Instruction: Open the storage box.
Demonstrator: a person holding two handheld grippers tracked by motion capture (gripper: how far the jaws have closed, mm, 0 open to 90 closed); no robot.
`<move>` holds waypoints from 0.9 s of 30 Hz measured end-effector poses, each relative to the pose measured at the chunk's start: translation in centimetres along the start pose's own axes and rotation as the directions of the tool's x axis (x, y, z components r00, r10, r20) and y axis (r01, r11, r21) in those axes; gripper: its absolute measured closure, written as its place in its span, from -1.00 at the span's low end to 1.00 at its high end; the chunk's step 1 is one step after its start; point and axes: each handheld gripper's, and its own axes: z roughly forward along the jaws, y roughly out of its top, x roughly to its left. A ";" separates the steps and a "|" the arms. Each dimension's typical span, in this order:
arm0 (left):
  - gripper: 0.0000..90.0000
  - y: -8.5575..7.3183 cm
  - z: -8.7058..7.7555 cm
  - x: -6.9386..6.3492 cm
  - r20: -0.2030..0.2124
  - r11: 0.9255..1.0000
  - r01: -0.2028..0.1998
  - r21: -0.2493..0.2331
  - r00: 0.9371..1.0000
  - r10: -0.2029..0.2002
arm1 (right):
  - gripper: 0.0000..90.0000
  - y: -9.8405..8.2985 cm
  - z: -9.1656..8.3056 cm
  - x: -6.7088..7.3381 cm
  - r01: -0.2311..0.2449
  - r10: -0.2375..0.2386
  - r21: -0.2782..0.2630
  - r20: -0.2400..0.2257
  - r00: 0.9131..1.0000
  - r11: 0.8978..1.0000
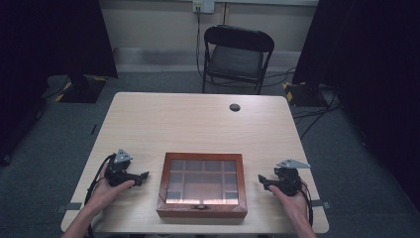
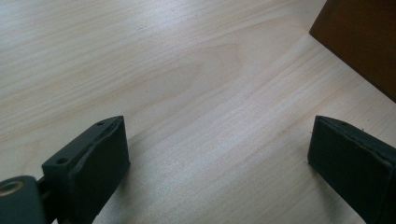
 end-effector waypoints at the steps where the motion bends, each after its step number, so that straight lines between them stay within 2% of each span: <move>1: -0.90 0.0 0.0 0.0 0.000 1.000 0.000 0.000 1.000 0.000 | -0.34 0.2 -0.2 0.3 0.006 -0.006 -0.002 -0.023 1.000 1.000; 2: -0.90 0.0 0.0 0.0 0.000 1.000 0.000 0.000 1.000 0.000 | -0.30 0.6 -0.6 0.8 0.010 -0.011 -0.012 -0.051 0.999 1.000; 3: -0.90 0.0 0.0 0.0 0.000 1.000 0.000 0.000 1.000 0.000 | -0.30 0.6 -0.6 0.8 0.010 -0.011 -0.012 -0.051 0.999 1.000; 5: -0.90 0.0 0.0 0.0 0.000 1.000 0.000 0.000 1.000 0.000 | -0.22 1.1 -1.1 1.3 0.006 -0.008 -0.024 -0.084 0.996 1.000; 6: -0.90 0.0 0.0 0.0 0.000 1.000 -0.001 0.000 1.000 0.001 | -0.18 1.6 -1.6 1.8 0.005 -0.011 -0.044 -0.124 0.992 0.999; 7: -0.90 0.0 0.0 0.0 0.000 1.000 -0.001 0.000 1.000 0.001 | -0.18 1.6 -1.6 1.8 0.005 -0.011 -0.044 -0.124 0.992 0.999; 8: -0.90 0.0 0.0 0.0 0.000 1.000 0.000 0.000 1.000 0.000 | -0.12 2.1 -2.0 2.4 0.006 -0.015 -0.052 -0.171 0.985 0.999; 10: -0.90 0.0 0.0 0.0 0.000 1.000 0.000 0.000 1.000 0.000 | -0.03 2.4 -2.1 3.0 0.018 -0.029 -0.054 -0.201 0.979 0.998; 11: -0.90 0.0 0.0 0.0 0.000 1.000 0.000 0.000 1.000 0.000 | -0.03 2.4 -2.1 3.0 0.018 -0.029 -0.054 -0.201 0.979 0.998; 12: -0.90 0.0 0.0 0.0 0.000 1.000 0.000 0.000 1.000 0.000 | 0.03 2.7 -2.4 3.6 0.030 -0.044 -0.063 -0.239 0.970 0.998; 13: -0.90 0.0 0.0 0.0 0.000 1.000 0.000 0.000 1.000 0.000 | 0.03 2.7 -2.4 3.6 0.030 -0.044 -0.063 -0.239 0.970 0.998; 14: -0.90 0.0 0.0 0.0 0.000 1.000 0.000 0.000 1.000 0.000 | 0.09 3.0 -2.6 4.2 0.038 -0.057 -0.075 -0.264 0.963 0.996; 15: -0.90 0.0 0.0 0.0 0.000 1.000 0.000 0.000 1.000 0.000 | 0.09 3.0 -2.6 4.2 0.038 -0.057 -0.075 -0.264 0.963 0.996; 16: -0.90 0.0 0.0 0.0 0.000 1.000 0.001 0.000 1.000 -0.001 | 0.11 3.4 -2.7 4.9 0.057 -0.079 -0.085 -0.277 0.958 0.995; 17: -0.90 0.0 0.0 0.0 0.000 1.000 0.001 0.000 1.000 -0.001 | 0.11 3.4 -2.7 4.9 0.057 -0.079 -0.085 -0.277 0.958 0.995; 18: -0.90 0.0 0.0 0.0 -0.001 1.000 0.001 0.000 1.000 -0.001 | 0.11 3.9 -2.7 5.6 0.072 -0.093 -0.083 -0.294 0.951 0.994; 19: -0.90 0.0 0.0 0.0 -0.001 1.000 0.001 0.000 1.000 -0.001 | 0.11 3.9 -2.7 5.6 0.072 -0.093 -0.083 -0.294 0.951 0.994; 20: -0.90 0.0 0.0 0.0 -0.001 1.000 0.003 0.000 1.000 -0.003 | 0.17 4.4 -2.6 6.3 0.089 -0.108 -0.071 -0.326 0.939 0.993; 21: -0.90 0.0 0.0 -0.1 0.000 1.000 0.005 -0.002 1.000 -0.005 | 0.17 4.4 -2.6 6.3 0.089 -0.108 -0.071 -0.326 0.939 0.993; 22: -0.90 0.0 0.0 -0.1 0.000 1.000 0.005 -0.002 1.000 -0.005 | 0.22 4.9 -2.5 7.1 0.113 -0.132 -0.074 -0.352 0.926 0.991; 23: -0.90 0.0 0.0 -0.1 0.000 1.000 0.005 -0.002 1.000 -0.005 | 0.22 4.9 -2.5 7.1 0.113 -0.132 -0.074 -0.352 0.926 0.991; 24: -0.90 0.0 0.0 0.0 -0.002 1.000 0.003 -0.002 1.000 -0.003 | 0.23 5.5 -2.4 8.0 0.130 -0.151 -0.080 -0.380 0.913 0.988; 25: -0.90 0.0 0.0 0.0 -0.002 1.000 0.003 -0.002 1.000 -0.003 | 0.23 5.5 -2.4 8.0 0.130 -0.151 -0.080 -0.380 0.913 0.988; 26: -0.90 0.0 0.0 -0.1 -0.001 1.000 0.006 -0.002 1.000 -0.006 | 0.21 5.8 -2.2 9.0 0.138 -0.165 -0.096 -0.402 0.900 0.986; 27: -0.90 0.0 0.0 -0.1 -0.001 1.000 0.006 -0.002 1.000 -0.006 | 0.21 5.8 -2.2 9.0 0.138 -0.165 -0.096 -0.402 0.900 0.986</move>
